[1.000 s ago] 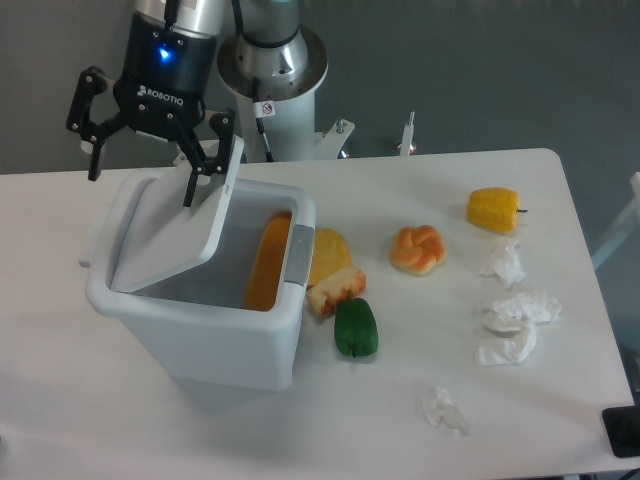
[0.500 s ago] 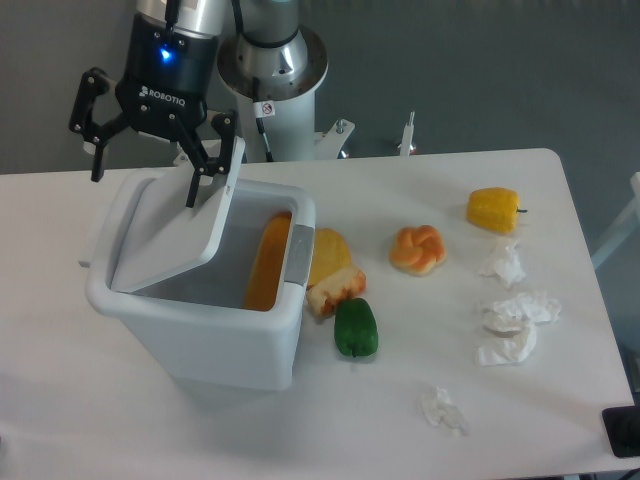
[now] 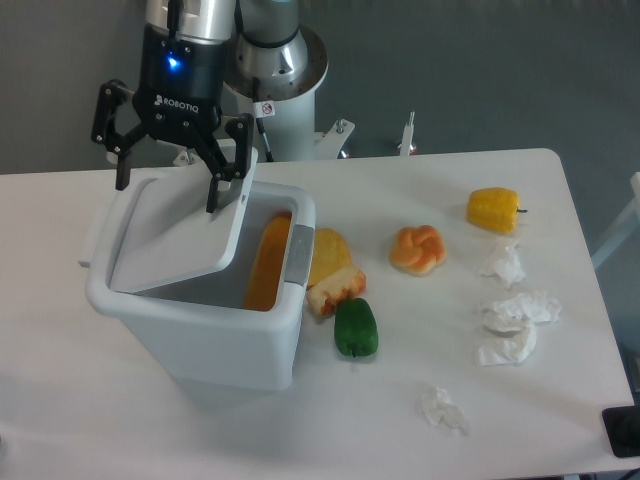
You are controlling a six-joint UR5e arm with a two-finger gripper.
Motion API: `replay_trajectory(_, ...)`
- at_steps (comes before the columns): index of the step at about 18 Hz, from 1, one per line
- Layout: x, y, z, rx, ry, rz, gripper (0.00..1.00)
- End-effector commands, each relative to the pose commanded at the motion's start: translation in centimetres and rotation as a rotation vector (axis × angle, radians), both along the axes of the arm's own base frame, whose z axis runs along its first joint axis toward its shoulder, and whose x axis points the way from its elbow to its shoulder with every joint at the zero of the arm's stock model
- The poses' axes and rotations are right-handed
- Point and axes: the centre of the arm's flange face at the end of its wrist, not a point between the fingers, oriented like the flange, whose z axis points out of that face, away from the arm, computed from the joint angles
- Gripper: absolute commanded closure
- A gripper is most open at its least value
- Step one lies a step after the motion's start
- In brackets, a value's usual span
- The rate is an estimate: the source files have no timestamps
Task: Close the trash can
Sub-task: 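Press the lid down with the gripper until it shuts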
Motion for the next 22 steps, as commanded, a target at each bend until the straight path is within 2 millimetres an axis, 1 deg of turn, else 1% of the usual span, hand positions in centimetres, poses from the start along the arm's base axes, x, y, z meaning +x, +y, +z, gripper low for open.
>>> replay_trajectory(2, -0.2, 0.0, -0.5, -0.017, 0.008, 0.010, 0.00)
replay_trajectory(4, -1.1, -0.2, -0.7, -0.020, 0.007, 0.024, 0.00)
replay_trajectory(7, -1.7, -0.2, -1.0, -0.024, 0.008, 0.032, 0.00)
replay_trajectory(9, -2.6, -0.6, -1.0, -0.025, 0.016, 0.038, 0.00)
replay_trajectory(11, -2.9, -0.7, -1.0, -0.027, 0.019, 0.037, 0.00)
replay_trajectory(13, -3.5, -0.8, -1.5, -0.035, 0.017, 0.041, 0.00)
replay_trajectory(22, -4.0, -0.4, -2.5, -0.050, 0.014, 0.025, 0.00)
